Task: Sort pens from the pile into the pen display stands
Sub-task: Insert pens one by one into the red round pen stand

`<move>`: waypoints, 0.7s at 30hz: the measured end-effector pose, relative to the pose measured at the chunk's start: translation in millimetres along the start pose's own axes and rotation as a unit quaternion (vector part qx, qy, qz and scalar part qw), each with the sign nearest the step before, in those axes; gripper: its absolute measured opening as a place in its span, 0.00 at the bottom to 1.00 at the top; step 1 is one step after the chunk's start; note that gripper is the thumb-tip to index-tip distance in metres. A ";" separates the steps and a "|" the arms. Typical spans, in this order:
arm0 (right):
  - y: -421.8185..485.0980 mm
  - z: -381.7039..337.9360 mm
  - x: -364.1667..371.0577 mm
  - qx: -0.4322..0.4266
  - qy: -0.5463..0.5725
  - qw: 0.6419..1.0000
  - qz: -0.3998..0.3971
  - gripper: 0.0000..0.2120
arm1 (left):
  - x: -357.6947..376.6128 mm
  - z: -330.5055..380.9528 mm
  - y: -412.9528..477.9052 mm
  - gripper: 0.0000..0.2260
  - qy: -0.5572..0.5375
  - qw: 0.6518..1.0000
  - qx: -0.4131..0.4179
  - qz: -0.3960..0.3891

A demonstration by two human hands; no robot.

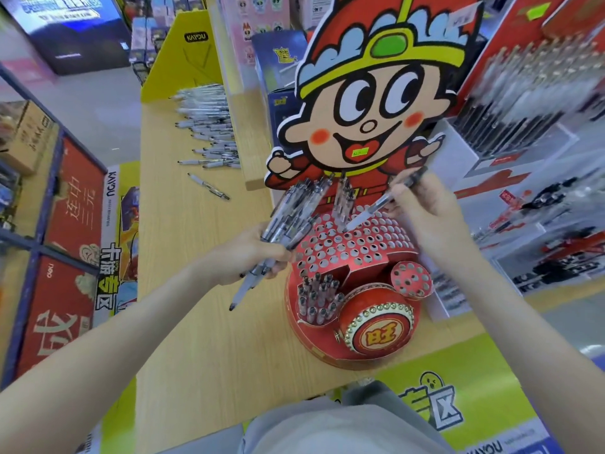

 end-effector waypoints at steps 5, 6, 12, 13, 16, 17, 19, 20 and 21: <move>-1.5 2.6 19.0 0.022 -0.086 0.994 -0.059 0.06 | -4.2 -6.7 -1.1 0.08 0.004 1.000 -0.004 0.005; -1.4 0.6 21.4 0.023 -0.093 0.994 -0.061 0.06 | -3.8 -7.2 -0.6 0.08 0.004 1.000 -0.003 0.008; 6.5 -21.2 43.1 0.004 -0.234 0.965 -0.119 0.07 | -1.6 -3.8 1.6 0.08 0.030 1.000 0.004 0.006; 8.6 -25.7 42.0 -0.006 -0.241 0.965 -0.106 0.07 | -2.3 -3.3 1.9 0.08 0.033 0.999 0.005 0.008; 12.8 -32.0 27.5 -0.032 -0.239 0.970 -0.041 0.08 | -2.6 -2.7 2.2 0.07 0.031 0.999 0.008 0.006; 12.7 -31.3 23.8 -0.033 -0.239 0.970 -0.031 0.08 | -2.4 -3.4 2.1 0.07 0.028 1.000 0.008 0.003; 11.7 -25.3 22.8 -0.024 -0.244 0.969 -0.041 0.07 | -2.1 -5.1 2.1 0.06 0.022 1.000 0.008 -0.003; 10.8 -21.9 24.1 -0.019 -0.249 0.967 -0.052 0.07 | -1.8 -5.9 2.5 0.06 0.018 1.000 0.008 -0.006; 10.0 -18.7 25.4 -0.015 -0.253 0.966 -0.060 0.07 | -1.5 -6.9 2.9 0.06 0.014 1.000 0.008 -0.009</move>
Point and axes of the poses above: each hand's wrist, its own y-axis towards the middle knuckle, its own x-axis out of the palm, z = x × y, the point moved 9 cm from there along y, towards the middle knuckle, and after that the axes turned 14 degrees about -z, right-handed, at the moved point
